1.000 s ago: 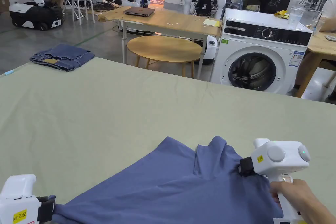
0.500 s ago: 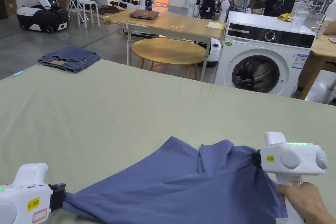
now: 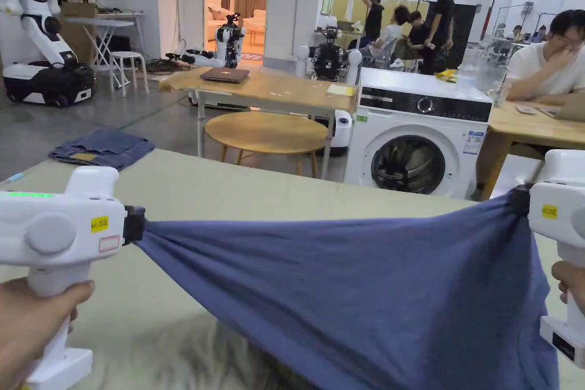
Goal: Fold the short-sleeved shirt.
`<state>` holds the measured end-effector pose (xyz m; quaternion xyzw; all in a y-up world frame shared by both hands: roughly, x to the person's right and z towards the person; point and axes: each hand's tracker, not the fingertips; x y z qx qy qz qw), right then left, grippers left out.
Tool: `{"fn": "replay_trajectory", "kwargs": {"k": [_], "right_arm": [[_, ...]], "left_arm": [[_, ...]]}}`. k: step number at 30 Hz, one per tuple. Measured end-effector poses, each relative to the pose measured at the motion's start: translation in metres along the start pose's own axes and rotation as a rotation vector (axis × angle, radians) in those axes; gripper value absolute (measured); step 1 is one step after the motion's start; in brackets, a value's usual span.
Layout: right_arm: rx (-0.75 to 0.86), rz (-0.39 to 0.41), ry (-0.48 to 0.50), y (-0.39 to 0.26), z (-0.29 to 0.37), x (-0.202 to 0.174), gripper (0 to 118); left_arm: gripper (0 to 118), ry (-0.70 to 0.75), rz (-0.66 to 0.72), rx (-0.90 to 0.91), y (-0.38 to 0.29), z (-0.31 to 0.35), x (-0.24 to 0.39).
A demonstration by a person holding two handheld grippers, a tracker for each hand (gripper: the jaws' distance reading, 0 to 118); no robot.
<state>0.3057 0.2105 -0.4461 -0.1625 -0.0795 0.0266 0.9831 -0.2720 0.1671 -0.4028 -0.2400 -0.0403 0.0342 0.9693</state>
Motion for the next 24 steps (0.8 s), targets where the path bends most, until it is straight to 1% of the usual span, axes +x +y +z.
{"fn": "replay_trajectory", "kwargs": {"k": [2, 4, 6, 7, 13, 14, 17, 20, 24], "right_arm": [[0.047, -0.015, -0.031, 0.02, 0.015, 0.011, 0], [0.091, -0.007, -0.063, 0.038, 0.026, 0.022, 0], [0.118, -0.027, -0.089, 0.055, 0.035, 0.029, 0], [0.131, -0.041, -0.098, 0.064, 0.038, 0.034, 0], [0.184, -0.047, -0.152, 0.123, 0.041, 0.052, 0], [0.207, -0.047, -0.172, 0.132, 0.041, 0.053, 0], [0.238, -0.057, -0.174, 0.159, 0.037, 0.057, 0], [0.273, -0.043, -0.193, 0.18, 0.032, 0.054, 0], [0.326, -0.019, -0.208, 0.204, 0.025, 0.046, 0]], "left_arm": [[0, -0.007, -0.007, 0.041, 0.041, 0.001, 0.009], [0, -0.023, 0.003, 0.076, 0.077, 0.001, 0.016], [0, -0.024, -0.019, 0.106, 0.109, 0.001, 0.026], [0, -0.016, -0.034, 0.133, 0.125, 0.001, 0.032], [0, -0.01, -0.061, 0.195, 0.206, -0.007, 0.056], [0, 0.004, -0.072, 0.21, 0.218, -0.008, 0.06], [0, 0.01, -0.08, 0.234, 0.247, -0.014, 0.065], [0, 0.017, -0.077, 0.258, 0.268, -0.019, 0.068], [0, 0.054, -0.107, 0.291, 0.289, -0.027, 0.072]]}}
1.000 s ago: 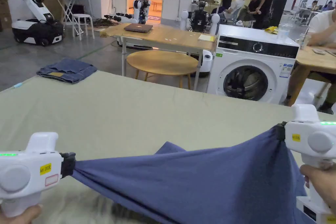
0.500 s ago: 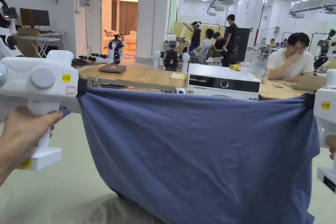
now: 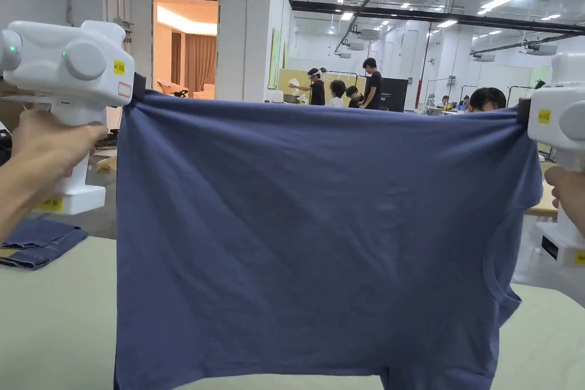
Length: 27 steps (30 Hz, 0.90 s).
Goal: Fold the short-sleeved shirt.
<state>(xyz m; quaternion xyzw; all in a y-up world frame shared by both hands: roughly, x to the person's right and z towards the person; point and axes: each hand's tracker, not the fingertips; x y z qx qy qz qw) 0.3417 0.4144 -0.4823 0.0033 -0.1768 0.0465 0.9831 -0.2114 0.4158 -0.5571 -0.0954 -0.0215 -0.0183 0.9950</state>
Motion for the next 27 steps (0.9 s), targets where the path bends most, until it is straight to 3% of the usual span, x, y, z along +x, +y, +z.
{"fn": "replay_trajectory", "kwargs": {"k": [8, 16, 27], "right_arm": [[0.034, 0.015, 0.003, -0.011, -0.005, -0.013, 0], [-0.072, 0.074, 0.018, -0.095, 0.024, -0.013, 0], [-0.176, 0.142, 0.035, -0.186, 0.124, 0.002, 0]], "left_arm": [[0, 0.013, -0.005, 0.015, -0.01, -0.014, -0.002], [0, -0.015, -0.036, -0.075, -0.105, -0.01, -0.005], [0, -0.067, 0.02, -0.113, -0.213, 0.074, -0.013]]}}
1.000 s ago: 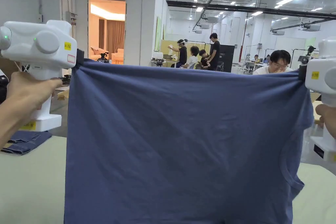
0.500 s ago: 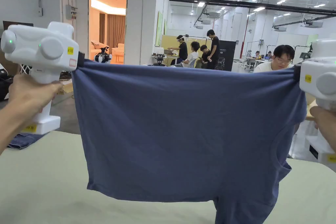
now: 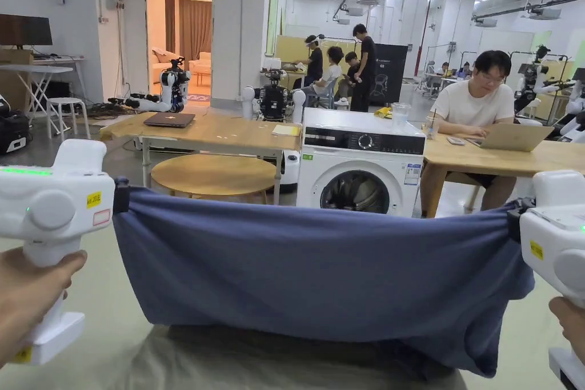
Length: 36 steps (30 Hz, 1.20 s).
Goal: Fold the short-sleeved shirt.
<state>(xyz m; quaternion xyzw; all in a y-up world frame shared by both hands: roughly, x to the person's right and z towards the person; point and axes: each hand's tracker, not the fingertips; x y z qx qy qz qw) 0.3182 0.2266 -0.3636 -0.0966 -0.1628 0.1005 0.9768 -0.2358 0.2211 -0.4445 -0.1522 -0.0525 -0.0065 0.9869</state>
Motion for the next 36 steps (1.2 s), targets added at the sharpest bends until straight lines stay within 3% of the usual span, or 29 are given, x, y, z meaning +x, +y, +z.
{"fn": "replay_trajectory", "kwargs": {"k": [10, 22, 32, 36], "right_arm": [[-0.079, -0.028, 0.023, -0.065, 0.089, 0.011, 0], [-0.418, 0.01, 0.102, -0.204, 0.17, -0.007, 0], [-0.747, 0.046, 0.172, -0.309, 0.152, -0.004, 1], [-0.787, 0.033, 0.184, -0.321, 0.141, -0.006, 4]], "left_arm": [[0, -0.033, 0.039, -0.021, -0.083, 0.084, -0.002], [0, -0.046, 0.056, -0.336, -0.24, 0.133, -0.003], [0, -0.057, -0.009, -0.607, -0.322, 0.103, -0.004], [0, -0.059, -0.034, -0.637, -0.329, 0.095, -0.004]]}}
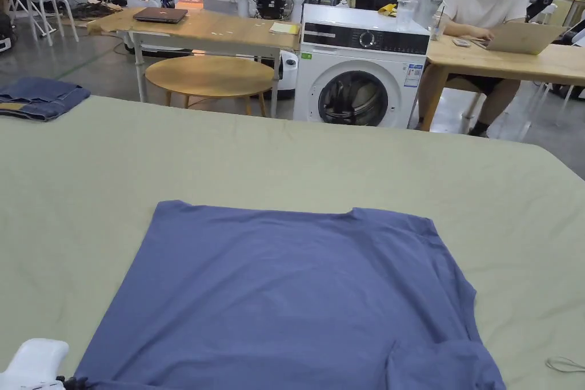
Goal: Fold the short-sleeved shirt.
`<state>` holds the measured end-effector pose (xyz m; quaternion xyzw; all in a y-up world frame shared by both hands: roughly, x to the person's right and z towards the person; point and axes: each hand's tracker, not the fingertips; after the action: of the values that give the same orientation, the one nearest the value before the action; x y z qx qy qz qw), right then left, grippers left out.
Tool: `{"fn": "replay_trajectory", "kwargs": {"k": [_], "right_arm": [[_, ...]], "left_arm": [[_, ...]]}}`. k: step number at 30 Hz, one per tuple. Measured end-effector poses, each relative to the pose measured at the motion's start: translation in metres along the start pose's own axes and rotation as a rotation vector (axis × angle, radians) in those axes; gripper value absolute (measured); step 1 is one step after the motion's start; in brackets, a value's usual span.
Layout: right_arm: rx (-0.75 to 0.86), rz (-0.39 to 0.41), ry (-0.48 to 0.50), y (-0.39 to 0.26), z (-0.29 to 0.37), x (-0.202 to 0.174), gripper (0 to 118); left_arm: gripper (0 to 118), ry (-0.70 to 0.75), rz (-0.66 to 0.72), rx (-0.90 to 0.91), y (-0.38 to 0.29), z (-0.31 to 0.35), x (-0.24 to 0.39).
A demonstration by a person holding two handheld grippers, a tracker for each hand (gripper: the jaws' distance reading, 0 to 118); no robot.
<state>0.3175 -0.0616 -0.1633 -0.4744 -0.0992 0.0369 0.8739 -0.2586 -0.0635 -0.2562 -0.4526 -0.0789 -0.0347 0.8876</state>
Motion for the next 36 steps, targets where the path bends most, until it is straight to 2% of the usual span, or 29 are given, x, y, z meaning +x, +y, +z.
{"fn": "replay_trajectory", "kwargs": {"k": [1, 2, 4, 5, 7, 8, 11, 13, 15, 16, 17, 18, 19, 20, 21, 22, 29, 32, 36], "right_arm": [[0.003, 0.003, -0.013, 0.001, 0.001, -0.001, 6], [0.013, 0.005, -0.023, 0.003, 0.004, -0.002, 15], [0.042, 0.002, -0.061, 0.007, 0.014, -0.004, 49], [0.058, -0.01, -0.055, 0.011, 0.021, -0.003, 58], [0.14, -0.046, -0.019, 0.019, 0.038, -0.004, 58], [0.171, -0.054, -0.016, 0.025, 0.045, -0.006, 59], [0.311, -0.078, -0.001, 0.042, 0.062, -0.019, 58], [0.397, -0.106, -0.007, 0.054, 0.066, -0.03, 58], [0.479, -0.139, 0.027, 0.063, 0.068, -0.043, 58], [0.515, -0.151, 0.045, 0.068, 0.07, -0.049, 57], [0.548, -0.162, 0.049, 0.072, 0.073, -0.056, 48], [0.577, -0.165, 0.054, 0.076, 0.075, -0.063, 32], [0.609, -0.156, 0.056, 0.078, 0.078, -0.072, 11], [0.626, -0.156, 0.048, 0.082, 0.08, -0.079, 4], [0.638, -0.156, 0.035, 0.084, 0.082, -0.085, 0], [0.657, -0.162, 0.032, 0.086, 0.085, -0.09, 0], [0.681, -0.153, 0.068, 0.09, 0.091, -0.11, 0], [0.649, -0.147, 0.099, 0.089, 0.089, -0.11, 0], [0.611, -0.129, 0.096, 0.081, 0.082, -0.108, 0]], "left_arm": [[0, 0.003, -0.005, -0.005, 0.001, 0.004, 0.002], [0, 0.007, -0.01, -0.008, 0.003, 0.005, 0.003], [10, 0.022, -0.015, -0.017, 0.01, 0.01, 0.003], [23, 0.033, -0.01, -0.014, 0.01, 0.017, 0.003], [32, 0.01, 0.03, 0.055, 0.015, 0.03, 0.0], [43, -0.022, 0.06, 0.095, 0.018, 0.036, 0.0], [43, -0.098, 0.122, 0.237, 0.028, 0.052, 0.003], [43, -0.098, 0.131, 0.303, 0.035, 0.059, 0.014], [43, -0.084, 0.141, 0.363, 0.044, 0.062, 0.025], [42, -0.086, 0.144, 0.402, 0.048, 0.064, 0.03], [41, -0.082, 0.151, 0.443, 0.051, 0.067, 0.037], [38, -0.078, 0.148, 0.476, 0.054, 0.07, 0.042], [28, -0.068, 0.14, 0.513, 0.056, 0.073, 0.049], [13, -0.051, 0.125, 0.546, 0.059, 0.077, 0.057], [5, -0.03, 0.103, 0.561, 0.061, 0.073, 0.057], [0, 0.0, 0.093, 0.574, 0.063, 0.073, 0.062], [0, 0.033, 0.044, 0.532, 0.067, 0.074, 0.075], [0, 0.029, 0.01, 0.374, 0.068, 0.067, 0.066], [0, -0.014, 0.08, 0.212, 0.061, 0.055, 0.04]]}}
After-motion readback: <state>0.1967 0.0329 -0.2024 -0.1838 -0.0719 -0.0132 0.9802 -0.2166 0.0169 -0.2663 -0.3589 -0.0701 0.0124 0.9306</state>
